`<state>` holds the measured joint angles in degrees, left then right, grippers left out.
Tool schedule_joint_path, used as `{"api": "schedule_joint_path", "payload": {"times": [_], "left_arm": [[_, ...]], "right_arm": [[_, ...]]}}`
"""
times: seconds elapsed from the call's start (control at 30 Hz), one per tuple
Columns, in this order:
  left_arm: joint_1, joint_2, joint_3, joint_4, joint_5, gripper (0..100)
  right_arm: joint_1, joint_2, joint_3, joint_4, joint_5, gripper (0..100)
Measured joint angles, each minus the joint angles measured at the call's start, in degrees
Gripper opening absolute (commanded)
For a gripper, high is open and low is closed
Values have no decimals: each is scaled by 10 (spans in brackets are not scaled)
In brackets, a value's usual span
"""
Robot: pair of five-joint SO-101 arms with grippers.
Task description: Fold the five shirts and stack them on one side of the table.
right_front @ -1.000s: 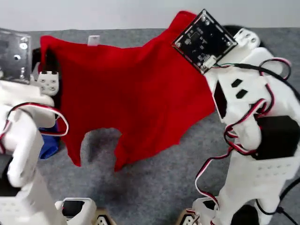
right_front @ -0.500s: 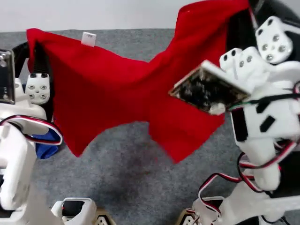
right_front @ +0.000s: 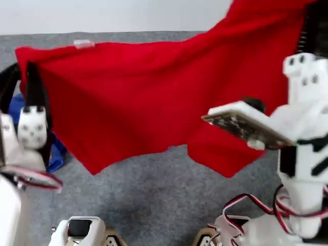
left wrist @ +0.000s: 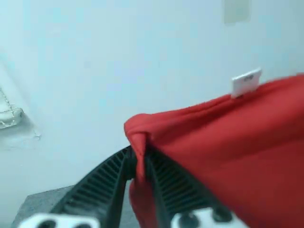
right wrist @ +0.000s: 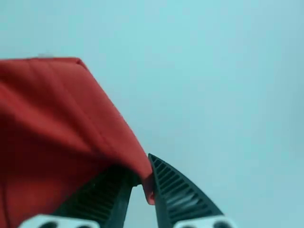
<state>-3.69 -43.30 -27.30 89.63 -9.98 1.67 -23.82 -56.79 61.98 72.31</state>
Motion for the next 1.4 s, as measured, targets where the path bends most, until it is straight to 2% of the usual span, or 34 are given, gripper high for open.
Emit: {"api": "schedule_joint_path", "payload": {"times": [0.1, 0.33, 0.5, 0.73, 0.87, 1.07, 1.4], "left_arm": [[1, -33, 0, 11, -18, 6], [1, -78, -2, 47, -32, 6], [1, -86, -2, 87, -33, 6], [1, -88, 70, 98, -33, 6], [1, -89, 143, 88, -33, 6], [2, -88, 308, -41, -33, 6], [2, -82, 637, -406, -35, 6]], "right_arm": [[19, -6, -37, 29, 0, 10], [26, -13, -132, 189, 2, 10], [27, -13, -164, 265, 2, 10], [27, -12, -151, 349, -26, 10], [27, -1, -80, 358, -53, 10], [21, 44, 25, 323, -95, 10], [-10, 155, 205, 135, -135, 10]]}}
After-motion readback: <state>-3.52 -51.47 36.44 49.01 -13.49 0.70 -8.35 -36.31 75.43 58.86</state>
